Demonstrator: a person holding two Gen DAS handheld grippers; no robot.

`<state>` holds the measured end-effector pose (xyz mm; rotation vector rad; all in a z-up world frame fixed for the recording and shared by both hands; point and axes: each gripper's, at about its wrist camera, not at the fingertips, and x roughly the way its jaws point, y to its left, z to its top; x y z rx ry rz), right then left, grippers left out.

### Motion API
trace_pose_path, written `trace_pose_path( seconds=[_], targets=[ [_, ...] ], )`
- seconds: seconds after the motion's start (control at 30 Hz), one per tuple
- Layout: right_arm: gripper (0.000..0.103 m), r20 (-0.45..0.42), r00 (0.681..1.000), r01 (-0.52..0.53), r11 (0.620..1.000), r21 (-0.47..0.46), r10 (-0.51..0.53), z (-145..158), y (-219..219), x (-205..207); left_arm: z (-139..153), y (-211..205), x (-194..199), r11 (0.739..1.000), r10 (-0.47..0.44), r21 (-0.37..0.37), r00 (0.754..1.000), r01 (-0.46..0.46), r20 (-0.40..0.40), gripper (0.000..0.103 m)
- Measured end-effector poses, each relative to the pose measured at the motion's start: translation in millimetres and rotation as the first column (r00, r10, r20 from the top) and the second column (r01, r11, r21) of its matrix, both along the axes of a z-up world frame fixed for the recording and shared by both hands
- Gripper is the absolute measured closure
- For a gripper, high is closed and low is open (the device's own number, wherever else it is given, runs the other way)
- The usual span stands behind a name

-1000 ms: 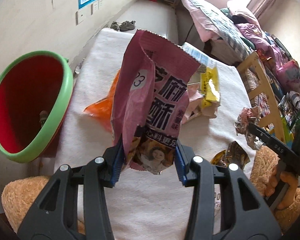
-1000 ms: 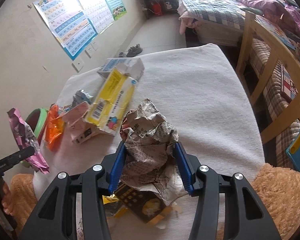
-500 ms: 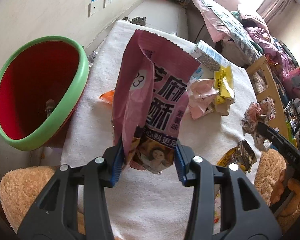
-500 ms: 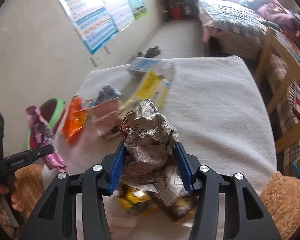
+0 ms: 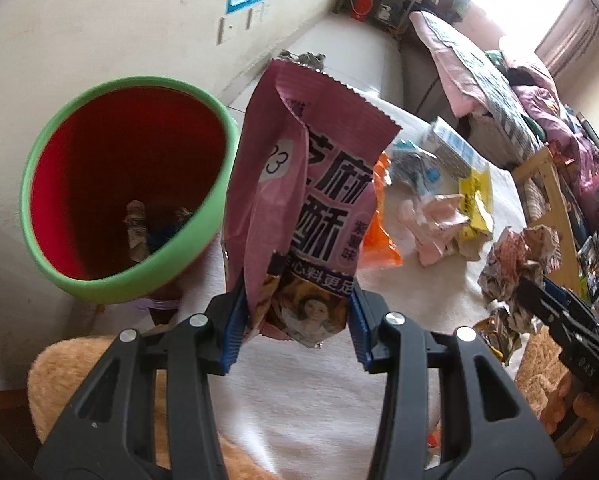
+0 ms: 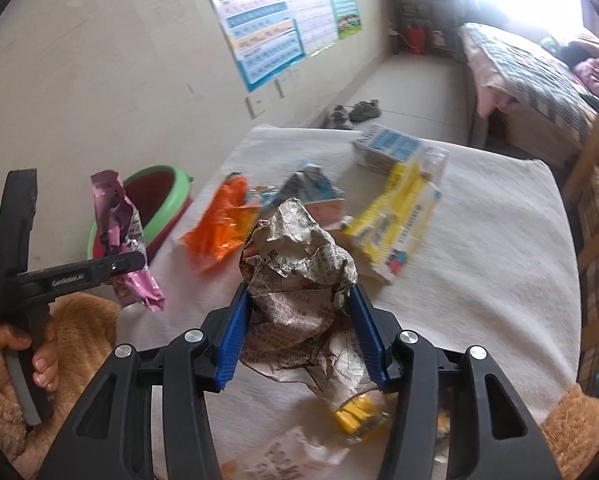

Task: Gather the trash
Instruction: 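Carry the pink wrapper with the left gripper toward the bucket while the right carries the brown paper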

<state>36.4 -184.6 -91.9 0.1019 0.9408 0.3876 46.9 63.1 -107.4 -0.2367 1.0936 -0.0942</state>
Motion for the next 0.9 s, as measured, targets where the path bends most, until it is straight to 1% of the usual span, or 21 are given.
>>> trace_pose_path(
  seconds=[0.13, 0.33, 0.47, 0.57, 0.77, 0.9],
  targets=[
    [0.053, 0.010, 0.998, -0.062, 0.998, -0.001, 0.062, 3, 21, 3, 9, 13, -1, 0.999, 0.035, 0.020, 0.999, -0.036, 0.028, 0.061],
    [0.053, 0.045, 0.991, -0.124, 0.992, 0.020, 0.123, 14, 56, 17, 12, 30, -1, 0.996, 0.083, 0.034, 0.996, -0.085, 0.040, 0.061],
    [0.053, 0.036, 0.984, -0.176, 0.984, 0.032, 0.175, 16, 86, 33, 17, 37, -1, 0.994, 0.094, 0.044, 0.994, -0.097, 0.059, 0.061],
    [0.053, 0.047, 0.977, -0.208, 0.978, 0.028, 0.207, 20, 108, 41, 20, 44, -1, 0.992, 0.108, 0.053, 0.992, -0.112, 0.071, 0.061],
    [0.053, 0.049, 0.962, -0.271, 0.963, 0.013, 0.270, 22, 145, 58, 24, 69, 1, 0.986, 0.153, 0.057, 0.984, -0.159, 0.088, 0.061],
    [0.053, 0.029, 0.949, -0.315, 0.949, -0.003, 0.315, 17, 173, 74, 24, 88, 6, 0.977, 0.192, 0.074, 0.977, -0.198, 0.088, 0.061]
  ],
)
